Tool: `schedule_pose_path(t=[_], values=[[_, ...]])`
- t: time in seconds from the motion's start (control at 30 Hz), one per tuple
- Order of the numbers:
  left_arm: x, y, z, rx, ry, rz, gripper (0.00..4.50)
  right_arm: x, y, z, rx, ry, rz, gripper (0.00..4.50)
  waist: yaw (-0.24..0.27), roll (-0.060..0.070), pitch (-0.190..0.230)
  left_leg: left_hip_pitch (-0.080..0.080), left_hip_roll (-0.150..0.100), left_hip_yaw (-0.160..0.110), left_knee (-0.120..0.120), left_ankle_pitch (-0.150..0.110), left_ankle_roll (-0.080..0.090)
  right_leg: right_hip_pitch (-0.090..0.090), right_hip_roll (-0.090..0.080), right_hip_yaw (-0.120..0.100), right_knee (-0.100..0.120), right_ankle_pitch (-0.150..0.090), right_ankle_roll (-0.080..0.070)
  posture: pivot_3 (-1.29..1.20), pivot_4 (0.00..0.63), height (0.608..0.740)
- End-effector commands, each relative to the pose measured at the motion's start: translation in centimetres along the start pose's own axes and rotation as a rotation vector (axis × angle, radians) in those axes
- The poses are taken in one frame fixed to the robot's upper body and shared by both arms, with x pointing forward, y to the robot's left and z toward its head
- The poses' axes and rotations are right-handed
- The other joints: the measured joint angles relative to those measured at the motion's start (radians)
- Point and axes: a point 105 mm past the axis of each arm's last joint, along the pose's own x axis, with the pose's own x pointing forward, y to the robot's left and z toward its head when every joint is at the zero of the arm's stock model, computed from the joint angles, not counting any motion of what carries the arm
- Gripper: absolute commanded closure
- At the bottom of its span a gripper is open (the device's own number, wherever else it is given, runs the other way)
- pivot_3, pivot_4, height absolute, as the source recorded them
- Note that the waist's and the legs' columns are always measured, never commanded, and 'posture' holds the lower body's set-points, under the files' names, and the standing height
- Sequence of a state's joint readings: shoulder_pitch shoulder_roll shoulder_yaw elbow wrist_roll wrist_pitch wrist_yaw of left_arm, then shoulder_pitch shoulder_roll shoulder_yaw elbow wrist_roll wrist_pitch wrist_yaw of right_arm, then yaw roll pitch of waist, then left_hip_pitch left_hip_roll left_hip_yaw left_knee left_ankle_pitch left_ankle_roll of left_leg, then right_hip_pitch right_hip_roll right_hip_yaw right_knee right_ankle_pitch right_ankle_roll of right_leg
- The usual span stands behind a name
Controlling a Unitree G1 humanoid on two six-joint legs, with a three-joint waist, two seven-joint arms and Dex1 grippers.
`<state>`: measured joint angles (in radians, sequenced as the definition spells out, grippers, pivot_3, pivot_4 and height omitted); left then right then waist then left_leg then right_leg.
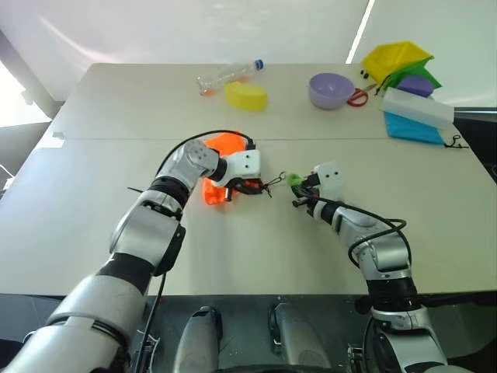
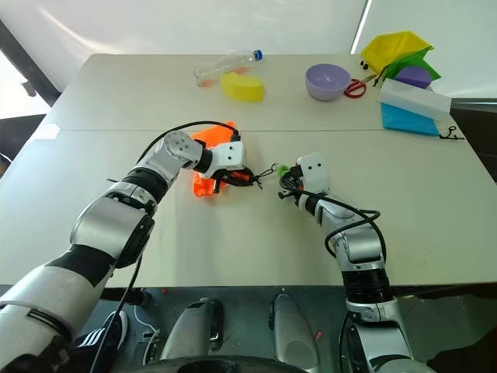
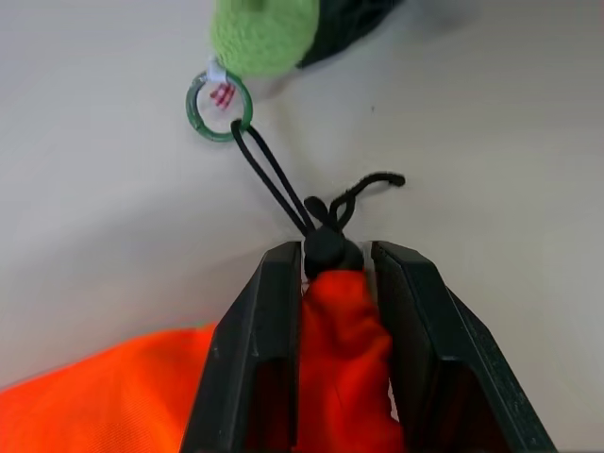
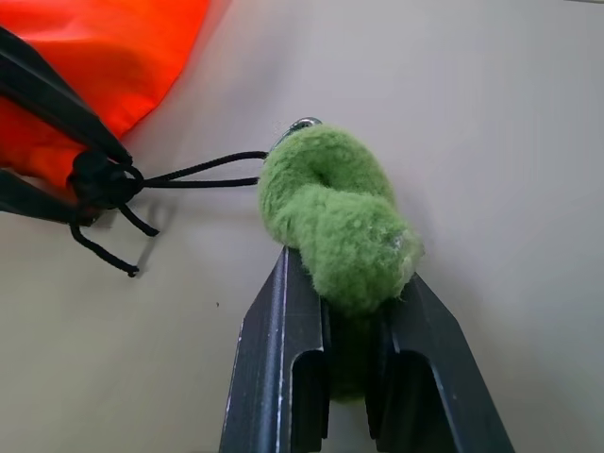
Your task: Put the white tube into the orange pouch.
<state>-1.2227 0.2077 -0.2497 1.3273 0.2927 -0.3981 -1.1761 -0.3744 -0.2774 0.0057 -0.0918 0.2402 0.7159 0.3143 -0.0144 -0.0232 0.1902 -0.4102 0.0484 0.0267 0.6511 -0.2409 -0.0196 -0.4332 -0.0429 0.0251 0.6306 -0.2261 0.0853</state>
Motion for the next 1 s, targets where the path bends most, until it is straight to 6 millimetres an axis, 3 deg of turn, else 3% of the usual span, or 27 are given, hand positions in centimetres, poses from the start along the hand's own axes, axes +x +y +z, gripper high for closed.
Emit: schedule_pose_path(t=[0.03, 0.1, 0.3, 0.83, 0.93, 1.0], values=[[-0.3, 0.0, 0.2, -0.003, -0.019, -0.015, 1.92, 0.0, 0.1, 1.5, -0.019, -0.048, 0.006, 4.50, 0.000, 0.000, 0.000, 0.000, 0.000, 0.000, 0.000, 0.000, 0.000, 0.000, 0.000, 0.000, 0.000, 0.000, 0.000, 0.00, 0.150, 0.740], [-0.3, 0.0, 0.1, 0.024, -0.008, -0.009, 0.97, 0.0, 0.1, 1.5, -0.020, -0.047, 0.006, 4.50, 0.000, 0.000, 0.000, 0.000, 0.000, 0.000, 0.000, 0.000, 0.000, 0.000, 0.000, 0.000, 0.000, 0.000, 0.000, 0.00, 0.150, 0.740], [-0.3, 1.0, 0.3, 0.123, 0.039, 0.070, 0.97, 0.3, 0.3, 1.9, -0.010, -0.059, 0.004, 4.50, -0.001, 0.000, 0.000, 0.000, 0.000, 0.000, 0.000, 0.000, 0.000, 0.000, 0.000, 0.000, 0.000, 0.000, 0.000, 0.00, 0.150, 0.740], [1.1, 0.4, 0.3, 0.060, 0.061, 0.034, 0.97, 0.7, 0.3, 1.9, -0.009, -0.057, -0.003, 4.50, 0.004, 0.000, 0.000, 0.000, 0.000, 0.000, 0.002, 0.000, 0.000, 0.001, 0.000, 0.000, 0.001, 0.000, 0.000, 0.00, 0.150, 0.740], [1.3, 0.2, 0.3, 0.053, 0.065, 0.026, 1.86, 0.7, 0.2, 2.0, -0.009, -0.058, -0.007, 4.50, 0.004, 0.000, 0.000, 0.000, -0.001, 0.000, 0.003, 0.000, 0.000, 0.002, -0.001, 0.000, 0.001, 0.000, 0.000, 0.00, 0.150, 0.740], [1.4, 0.2, 0.4, 0.048, 0.057, 0.025, 2.84, 0.6, 0.1, 2.0, -0.011, -0.058, -0.008, 4.50, 0.003, 0.000, 0.000, 0.000, -0.001, 0.000, 0.003, 0.000, 0.000, 0.002, -0.001, 0.000, 0.000, 0.000, 0.000, 0.00, 0.150, 0.740]])
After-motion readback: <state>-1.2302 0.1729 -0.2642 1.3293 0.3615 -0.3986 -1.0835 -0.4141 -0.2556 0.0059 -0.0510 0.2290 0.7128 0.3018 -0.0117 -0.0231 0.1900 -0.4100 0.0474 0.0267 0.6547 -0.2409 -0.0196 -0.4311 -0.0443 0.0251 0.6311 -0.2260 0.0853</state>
